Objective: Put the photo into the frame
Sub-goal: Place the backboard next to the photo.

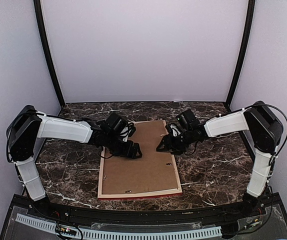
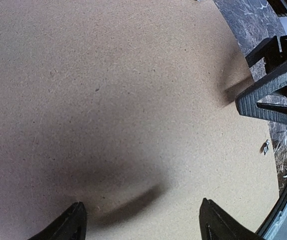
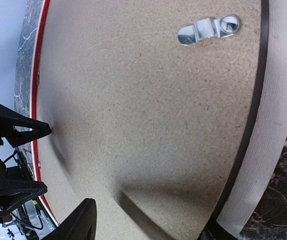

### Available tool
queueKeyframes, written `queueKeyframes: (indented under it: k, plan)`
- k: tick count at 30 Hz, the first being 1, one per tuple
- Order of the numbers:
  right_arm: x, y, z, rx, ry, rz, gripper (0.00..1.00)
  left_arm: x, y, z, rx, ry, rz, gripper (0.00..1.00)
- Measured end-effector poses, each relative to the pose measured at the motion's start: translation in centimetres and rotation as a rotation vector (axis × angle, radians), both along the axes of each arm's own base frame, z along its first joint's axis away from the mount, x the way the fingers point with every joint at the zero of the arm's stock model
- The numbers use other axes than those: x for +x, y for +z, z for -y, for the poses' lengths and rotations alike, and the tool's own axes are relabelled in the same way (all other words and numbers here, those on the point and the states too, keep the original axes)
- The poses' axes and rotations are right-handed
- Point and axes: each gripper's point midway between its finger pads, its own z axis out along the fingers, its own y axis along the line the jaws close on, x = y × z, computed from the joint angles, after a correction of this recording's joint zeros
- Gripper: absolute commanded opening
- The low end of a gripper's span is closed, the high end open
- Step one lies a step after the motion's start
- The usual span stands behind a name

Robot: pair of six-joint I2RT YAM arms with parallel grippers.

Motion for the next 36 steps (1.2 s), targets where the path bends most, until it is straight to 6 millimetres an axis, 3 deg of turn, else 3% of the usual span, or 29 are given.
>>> queueKeyframes:
  k: [16, 36]
  plan:
    - [0.1, 0.3, 0.5, -0.054, 0.002, 0.006, 0.60, 0.1, -0.3, -0.3, 0.011, 0.009, 0.009, 0.80]
    - [1.3, 2.8, 2.8, -0.125, -0.040, 0.101, 0.60, -0.2, -1.2, -1.2, 0.051, 0.024, -0.005, 0.80]
